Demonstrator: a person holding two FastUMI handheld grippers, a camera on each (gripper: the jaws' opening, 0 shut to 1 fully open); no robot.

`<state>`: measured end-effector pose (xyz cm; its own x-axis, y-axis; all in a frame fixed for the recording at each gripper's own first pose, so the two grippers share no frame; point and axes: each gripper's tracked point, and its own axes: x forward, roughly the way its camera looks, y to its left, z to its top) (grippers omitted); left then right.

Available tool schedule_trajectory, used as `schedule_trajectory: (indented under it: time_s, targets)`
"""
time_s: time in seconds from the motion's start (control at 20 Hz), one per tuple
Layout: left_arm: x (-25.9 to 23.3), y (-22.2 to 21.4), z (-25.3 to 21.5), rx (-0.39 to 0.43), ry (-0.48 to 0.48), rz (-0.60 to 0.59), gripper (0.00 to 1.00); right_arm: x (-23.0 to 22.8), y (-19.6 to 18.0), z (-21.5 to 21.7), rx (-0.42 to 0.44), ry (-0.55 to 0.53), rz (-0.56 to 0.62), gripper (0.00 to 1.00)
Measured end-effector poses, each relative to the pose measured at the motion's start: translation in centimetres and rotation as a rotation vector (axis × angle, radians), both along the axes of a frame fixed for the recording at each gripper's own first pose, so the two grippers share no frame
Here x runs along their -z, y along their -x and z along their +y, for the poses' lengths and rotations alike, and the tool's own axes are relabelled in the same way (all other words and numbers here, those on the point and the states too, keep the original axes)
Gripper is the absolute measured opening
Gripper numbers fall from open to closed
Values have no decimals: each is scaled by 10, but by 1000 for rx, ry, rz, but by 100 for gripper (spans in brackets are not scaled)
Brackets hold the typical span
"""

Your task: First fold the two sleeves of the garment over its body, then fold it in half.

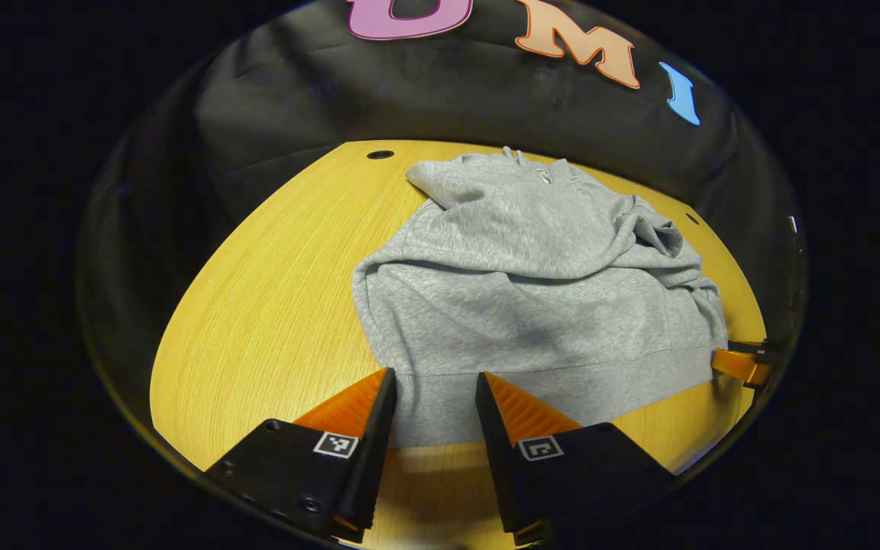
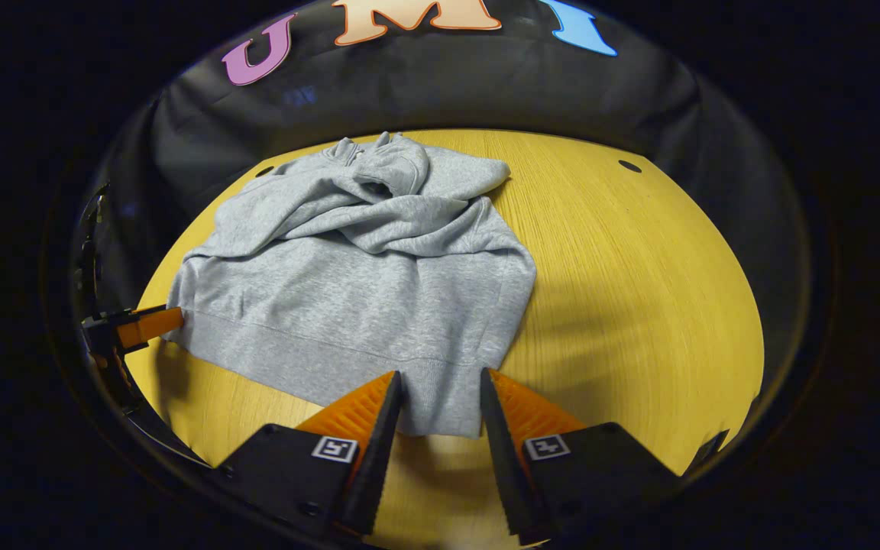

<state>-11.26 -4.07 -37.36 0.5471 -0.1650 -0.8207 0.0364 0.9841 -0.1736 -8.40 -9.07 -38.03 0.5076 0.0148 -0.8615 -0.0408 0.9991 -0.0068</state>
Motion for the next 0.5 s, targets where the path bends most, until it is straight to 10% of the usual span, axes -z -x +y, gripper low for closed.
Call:
schedule_trajectory:
  time_s: [0.15, 0.3, 0.5]
  targets:
    - [-1, -1, -7, 24, 28, -5, 60, -1, 1, 7, 26, -37, -12, 23]
    - [-3, -7, -14, -42, 79, -56, 9, 1, -1, 7, 50, -79, 13, 11]
    - [-4, -9, -15, -50, 113, -23, 0, -2, -2, 7, 57, -88, 44, 3]
